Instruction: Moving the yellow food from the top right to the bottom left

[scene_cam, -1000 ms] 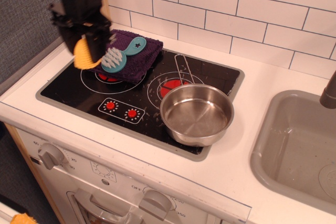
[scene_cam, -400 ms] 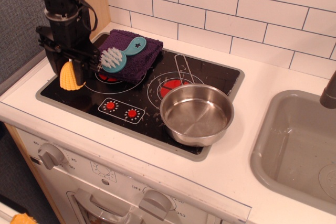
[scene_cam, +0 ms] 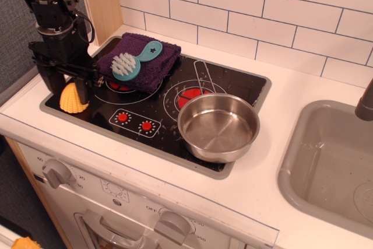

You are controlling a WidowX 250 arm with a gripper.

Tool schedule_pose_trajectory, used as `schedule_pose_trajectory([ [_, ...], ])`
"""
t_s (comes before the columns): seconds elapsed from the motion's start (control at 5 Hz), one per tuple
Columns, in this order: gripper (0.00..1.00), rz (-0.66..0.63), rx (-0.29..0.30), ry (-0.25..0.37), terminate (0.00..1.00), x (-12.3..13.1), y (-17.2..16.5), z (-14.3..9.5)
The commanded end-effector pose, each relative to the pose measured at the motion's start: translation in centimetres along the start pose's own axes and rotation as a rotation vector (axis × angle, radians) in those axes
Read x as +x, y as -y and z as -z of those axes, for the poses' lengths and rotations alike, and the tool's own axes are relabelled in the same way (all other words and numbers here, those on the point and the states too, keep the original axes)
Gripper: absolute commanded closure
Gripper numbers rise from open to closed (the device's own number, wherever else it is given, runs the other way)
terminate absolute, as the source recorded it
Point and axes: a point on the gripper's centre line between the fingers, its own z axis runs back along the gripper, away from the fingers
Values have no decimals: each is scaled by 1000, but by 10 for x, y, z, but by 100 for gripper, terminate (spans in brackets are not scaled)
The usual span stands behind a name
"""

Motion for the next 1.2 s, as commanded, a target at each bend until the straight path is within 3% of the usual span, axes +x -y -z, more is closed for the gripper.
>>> schedule_pose_trajectory([
  [0.0, 0, 40, 17, 59, 0, 4, 0, -38],
  [0.2, 0, 110, 3, 90, 0, 8, 11, -63],
  [0.4, 0, 206, -18, 93, 0, 12, 22, -73],
  [0.8, 0, 206, -18, 93, 0, 12, 22, -73],
  [1.0, 0, 206, -18, 93, 100, 12, 22, -73],
])
